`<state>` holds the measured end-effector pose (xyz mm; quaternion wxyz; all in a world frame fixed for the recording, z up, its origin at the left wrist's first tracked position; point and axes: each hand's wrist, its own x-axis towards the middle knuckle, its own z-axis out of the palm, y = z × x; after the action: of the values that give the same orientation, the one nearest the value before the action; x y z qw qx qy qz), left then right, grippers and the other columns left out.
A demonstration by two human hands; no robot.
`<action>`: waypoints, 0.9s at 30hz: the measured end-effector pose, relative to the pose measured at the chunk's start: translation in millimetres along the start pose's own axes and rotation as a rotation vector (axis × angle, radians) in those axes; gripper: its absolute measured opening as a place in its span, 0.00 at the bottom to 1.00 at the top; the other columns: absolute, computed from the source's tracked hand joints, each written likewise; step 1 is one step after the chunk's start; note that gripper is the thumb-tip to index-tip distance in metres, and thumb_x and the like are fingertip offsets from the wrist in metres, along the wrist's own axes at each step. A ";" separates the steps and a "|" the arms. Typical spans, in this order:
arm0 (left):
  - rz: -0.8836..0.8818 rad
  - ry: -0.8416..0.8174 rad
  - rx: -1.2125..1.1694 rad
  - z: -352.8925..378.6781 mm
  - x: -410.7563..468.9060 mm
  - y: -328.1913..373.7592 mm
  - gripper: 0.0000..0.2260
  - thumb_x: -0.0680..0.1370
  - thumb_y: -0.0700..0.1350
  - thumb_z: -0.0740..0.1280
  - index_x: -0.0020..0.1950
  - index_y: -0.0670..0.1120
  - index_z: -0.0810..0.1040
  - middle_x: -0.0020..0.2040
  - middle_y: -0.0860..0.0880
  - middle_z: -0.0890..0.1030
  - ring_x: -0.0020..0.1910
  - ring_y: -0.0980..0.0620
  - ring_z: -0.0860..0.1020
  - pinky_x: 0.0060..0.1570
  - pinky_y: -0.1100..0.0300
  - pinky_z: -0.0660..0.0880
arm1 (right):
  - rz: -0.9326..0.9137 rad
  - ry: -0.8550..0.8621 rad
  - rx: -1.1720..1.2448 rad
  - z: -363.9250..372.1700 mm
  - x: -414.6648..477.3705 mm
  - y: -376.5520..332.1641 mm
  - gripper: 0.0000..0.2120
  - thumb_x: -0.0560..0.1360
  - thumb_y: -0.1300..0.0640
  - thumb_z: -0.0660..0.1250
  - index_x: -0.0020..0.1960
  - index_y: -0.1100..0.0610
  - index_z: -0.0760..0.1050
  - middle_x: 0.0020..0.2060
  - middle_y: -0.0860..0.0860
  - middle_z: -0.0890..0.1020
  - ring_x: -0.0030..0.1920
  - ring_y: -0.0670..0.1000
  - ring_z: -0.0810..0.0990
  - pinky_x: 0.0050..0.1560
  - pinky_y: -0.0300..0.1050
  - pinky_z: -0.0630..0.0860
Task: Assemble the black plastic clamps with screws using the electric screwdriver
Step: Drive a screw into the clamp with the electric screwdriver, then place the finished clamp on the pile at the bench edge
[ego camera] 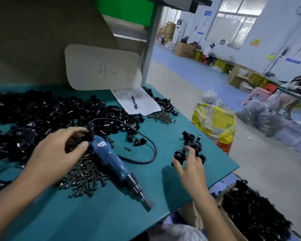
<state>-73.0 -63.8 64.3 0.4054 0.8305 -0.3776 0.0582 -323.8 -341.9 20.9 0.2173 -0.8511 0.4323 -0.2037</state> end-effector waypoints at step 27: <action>-0.251 0.223 0.792 -59.7 -63.9 -165.7 0.16 0.81 0.59 0.65 0.60 0.50 0.83 0.62 0.43 0.77 0.62 0.39 0.72 0.58 0.38 0.65 | -0.419 -0.151 -0.304 128.5 84.3 -104.6 0.18 0.84 0.52 0.61 0.71 0.55 0.76 0.64 0.62 0.78 0.62 0.66 0.73 0.64 0.57 0.68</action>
<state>6.0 80.1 -26.0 0.0978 0.9501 -0.1759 0.2384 -141.6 -330.8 -14.3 0.0717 -0.9576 0.2550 -0.1129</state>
